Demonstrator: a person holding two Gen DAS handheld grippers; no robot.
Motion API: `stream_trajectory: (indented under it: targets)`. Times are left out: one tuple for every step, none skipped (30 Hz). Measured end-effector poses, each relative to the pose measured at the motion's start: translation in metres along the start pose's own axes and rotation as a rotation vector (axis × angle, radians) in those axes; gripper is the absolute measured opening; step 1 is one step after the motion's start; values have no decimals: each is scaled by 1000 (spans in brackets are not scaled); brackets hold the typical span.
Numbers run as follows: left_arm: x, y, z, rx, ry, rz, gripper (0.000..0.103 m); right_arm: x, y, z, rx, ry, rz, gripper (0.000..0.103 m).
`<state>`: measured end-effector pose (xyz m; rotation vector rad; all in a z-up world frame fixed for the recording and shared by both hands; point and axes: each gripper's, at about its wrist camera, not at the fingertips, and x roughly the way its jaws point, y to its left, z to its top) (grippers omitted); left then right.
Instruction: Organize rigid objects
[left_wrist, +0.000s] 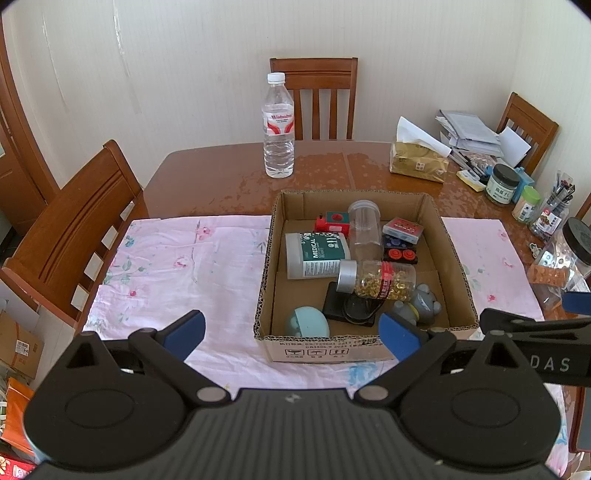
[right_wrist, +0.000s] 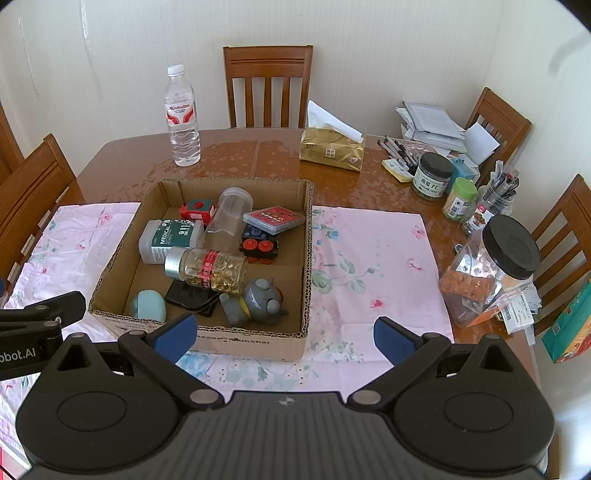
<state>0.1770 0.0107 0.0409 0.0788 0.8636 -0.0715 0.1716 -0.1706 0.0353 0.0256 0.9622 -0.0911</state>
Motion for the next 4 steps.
stream_trajectory:
  targets:
    - [0, 0, 0, -1, -1, 0, 100, 0, 0, 0, 1, 0, 0, 103]
    - [0, 0, 0, 0, 0, 1, 100, 0, 0, 0, 1, 1, 0, 103]
    - [0, 0, 0, 0, 0, 2, 100, 0, 0, 0, 1, 1, 0, 103]
    - [0, 0, 0, 0, 0, 1, 100, 0, 0, 0, 1, 1, -1, 103]
